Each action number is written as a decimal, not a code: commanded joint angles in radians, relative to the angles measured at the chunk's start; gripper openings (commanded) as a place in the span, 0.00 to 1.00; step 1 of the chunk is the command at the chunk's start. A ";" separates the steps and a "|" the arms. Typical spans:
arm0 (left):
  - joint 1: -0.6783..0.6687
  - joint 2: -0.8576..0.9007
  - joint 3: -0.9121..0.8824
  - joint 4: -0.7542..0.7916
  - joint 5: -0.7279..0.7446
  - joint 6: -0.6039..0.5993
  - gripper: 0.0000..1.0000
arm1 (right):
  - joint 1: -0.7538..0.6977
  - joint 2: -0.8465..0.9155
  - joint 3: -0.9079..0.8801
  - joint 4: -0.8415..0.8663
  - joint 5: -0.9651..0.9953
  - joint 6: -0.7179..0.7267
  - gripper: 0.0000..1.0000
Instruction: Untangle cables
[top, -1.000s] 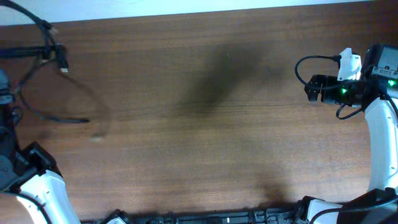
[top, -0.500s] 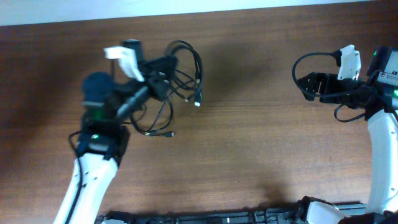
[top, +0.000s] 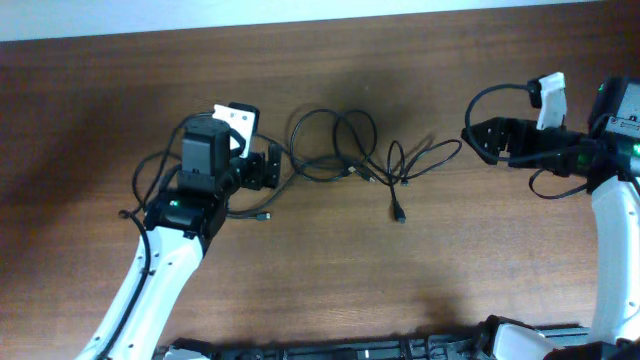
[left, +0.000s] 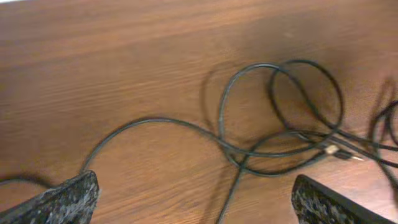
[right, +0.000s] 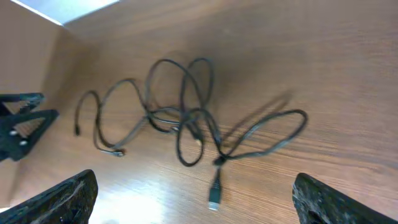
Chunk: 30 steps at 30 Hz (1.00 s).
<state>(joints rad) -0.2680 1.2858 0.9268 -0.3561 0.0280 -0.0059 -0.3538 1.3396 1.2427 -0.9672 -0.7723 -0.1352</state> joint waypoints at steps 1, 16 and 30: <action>0.002 -0.133 0.002 -0.039 -0.077 0.030 0.99 | 0.013 -0.006 0.001 -0.005 -0.089 0.018 0.99; 0.090 -0.421 0.002 -0.343 -0.104 0.121 0.99 | 0.558 0.366 0.001 0.430 0.269 0.351 0.99; 0.090 -0.421 0.002 -0.346 -0.104 0.121 0.99 | 0.555 0.599 0.001 0.608 0.296 0.368 0.99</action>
<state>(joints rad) -0.1825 0.8658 0.9268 -0.7010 -0.0647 0.0982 0.2001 1.9331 1.2407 -0.3748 -0.5076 0.2543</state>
